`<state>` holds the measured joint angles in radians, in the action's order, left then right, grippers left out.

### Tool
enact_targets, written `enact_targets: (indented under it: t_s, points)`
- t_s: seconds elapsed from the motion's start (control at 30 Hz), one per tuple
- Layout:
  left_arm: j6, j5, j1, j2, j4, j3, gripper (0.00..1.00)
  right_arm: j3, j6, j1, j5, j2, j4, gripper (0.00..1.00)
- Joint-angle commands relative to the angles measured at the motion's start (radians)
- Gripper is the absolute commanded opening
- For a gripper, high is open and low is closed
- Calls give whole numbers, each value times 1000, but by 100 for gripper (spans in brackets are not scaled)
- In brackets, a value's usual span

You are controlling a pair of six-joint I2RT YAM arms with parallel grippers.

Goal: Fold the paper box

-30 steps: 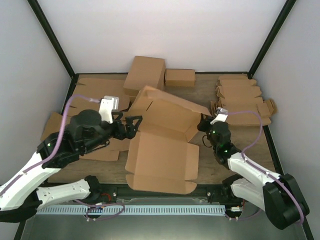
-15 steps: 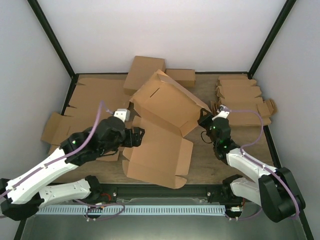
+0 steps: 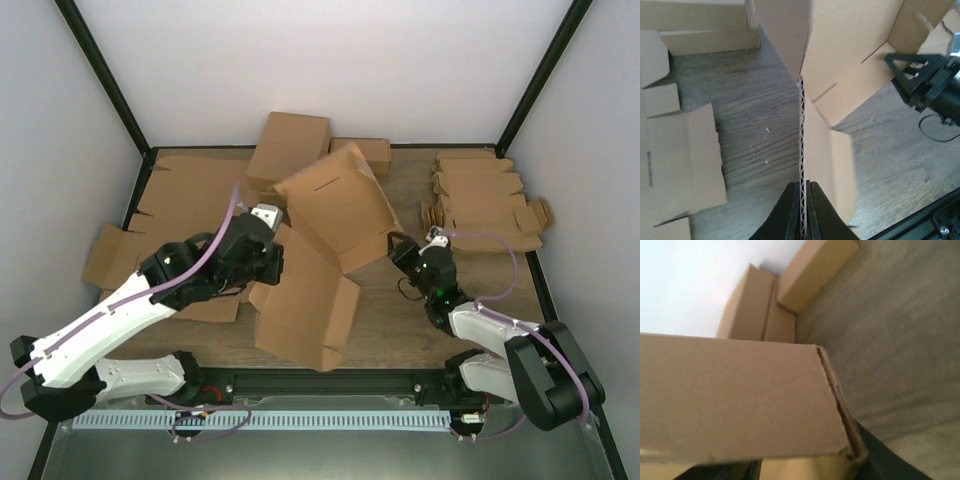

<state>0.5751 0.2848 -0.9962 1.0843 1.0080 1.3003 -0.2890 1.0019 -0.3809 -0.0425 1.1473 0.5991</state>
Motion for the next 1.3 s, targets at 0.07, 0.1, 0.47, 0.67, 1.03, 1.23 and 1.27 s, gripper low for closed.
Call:
enact_targets:
  t_s: [0.07, 0.1, 0.47, 0.67, 1.03, 1.23, 1.27]
  points:
    - [-154, 73, 3, 141, 206, 229, 4, 88, 29, -27, 159, 41, 98, 65]
    - [-163, 81, 3, 165, 232, 247, 4, 91, 10, -34, 174, 40, 90, 70]
    - [-231, 77, 3, 385, 348, 329, 5, 136, -255, -86, 285, -245, -200, 89]
    - [-268, 66, 3, 392, 315, 338, 6, 59, -330, -85, 322, -406, -514, 100]
    - [-270, 122, 2, 414, 403, 415, 8, 80, -240, -82, 231, -258, -597, 100]
    - [-282, 95, 3, 426, 403, 431, 11, 61, -280, -82, 302, -261, -589, 100]
    - [-281, 98, 3, 433, 403, 435, 11, 56, -288, -82, 304, -281, -602, 100]
